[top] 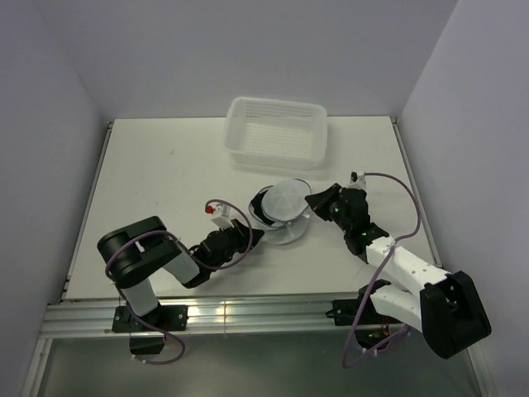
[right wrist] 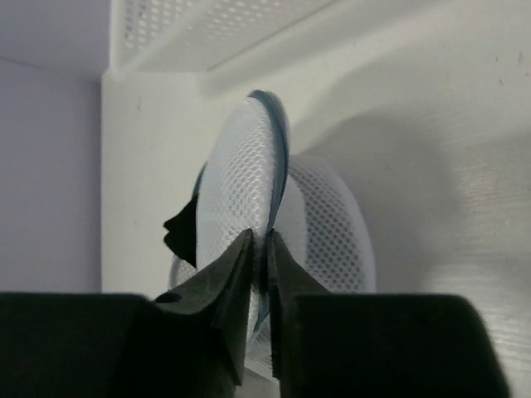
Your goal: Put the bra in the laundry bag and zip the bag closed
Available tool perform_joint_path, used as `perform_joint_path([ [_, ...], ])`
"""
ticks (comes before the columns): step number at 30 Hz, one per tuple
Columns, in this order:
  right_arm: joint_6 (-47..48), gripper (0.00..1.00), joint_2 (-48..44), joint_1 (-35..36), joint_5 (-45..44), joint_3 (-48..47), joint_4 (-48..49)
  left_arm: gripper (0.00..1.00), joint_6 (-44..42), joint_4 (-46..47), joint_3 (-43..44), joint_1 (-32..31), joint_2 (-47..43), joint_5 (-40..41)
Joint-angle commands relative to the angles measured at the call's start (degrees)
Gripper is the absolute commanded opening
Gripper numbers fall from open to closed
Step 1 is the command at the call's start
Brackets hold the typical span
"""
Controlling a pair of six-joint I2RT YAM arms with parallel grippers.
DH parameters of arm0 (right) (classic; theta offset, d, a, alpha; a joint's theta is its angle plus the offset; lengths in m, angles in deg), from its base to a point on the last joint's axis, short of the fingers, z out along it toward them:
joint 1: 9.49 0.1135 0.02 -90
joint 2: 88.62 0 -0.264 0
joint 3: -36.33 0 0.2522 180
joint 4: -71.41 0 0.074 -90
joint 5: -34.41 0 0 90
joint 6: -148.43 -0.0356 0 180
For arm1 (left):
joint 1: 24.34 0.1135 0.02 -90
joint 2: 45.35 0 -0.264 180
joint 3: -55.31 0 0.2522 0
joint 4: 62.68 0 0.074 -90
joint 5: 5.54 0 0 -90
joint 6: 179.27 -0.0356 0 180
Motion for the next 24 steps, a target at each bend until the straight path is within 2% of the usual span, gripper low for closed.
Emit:
perform_joint_path([
  [1, 2.0, 0.19, 1.9, -1.1, 3.3, -2.3, 3.1, 0.13, -2.4, 6.4, -0.7, -0.3, 4.2, -0.8],
  [2, 2.7, 0.36, 2.3, -1.1, 3.1, -3.3, -0.1, 0.2, -3.0, 6.7, -0.7, -0.3, 4.9, -0.7],
  [3, 4.0, 0.49, 2.6, -1.2, 2.7, -4.6, -1.0, 0.3, -3.3, 6.8, -0.8, -0.3, 4.9, -0.5],
  [5, 4.8, 0.71, 1.8, -1.2, 2.7, -5.1, -2.8, 0.32, -4.1, 4.2, -0.8, -0.3, 3.5, 0.9],
  [8, 6.7, 0.83, -1.6, -1.2, 2.4, -5.3, -5.7, 0.32, -5.0, 2.2, -0.4, -0.6, 0.9, 1.6],
  [11, 5.1, 0.84, -5.9, -0.8, 4.3, -3.0, -6.3, 0.3, -5.9, -0.3, 0.7, -1.6, -1.0, 2.4],
  [15, 1.2, 0.83, -9.2, 5.5, 5.6, 2.2, -3.5, 0.27, -6.2, -1.5, 1.3, -2.8, -1.6, 3.3],
  [18, -0.2, 0.83, -8.8, 9.9, 4.4, 2.3, -2.6, 0.27, -5.9, -2.3, 1.4, -3.3, -2.7, 3.5],
  [24, -3.4, 0.8, -5.5, 10.2, 4.2, 2.9, 2.4, 0.26, -6.8, -4.7, 2.5, -3.9, -3.6, 4.0],
])
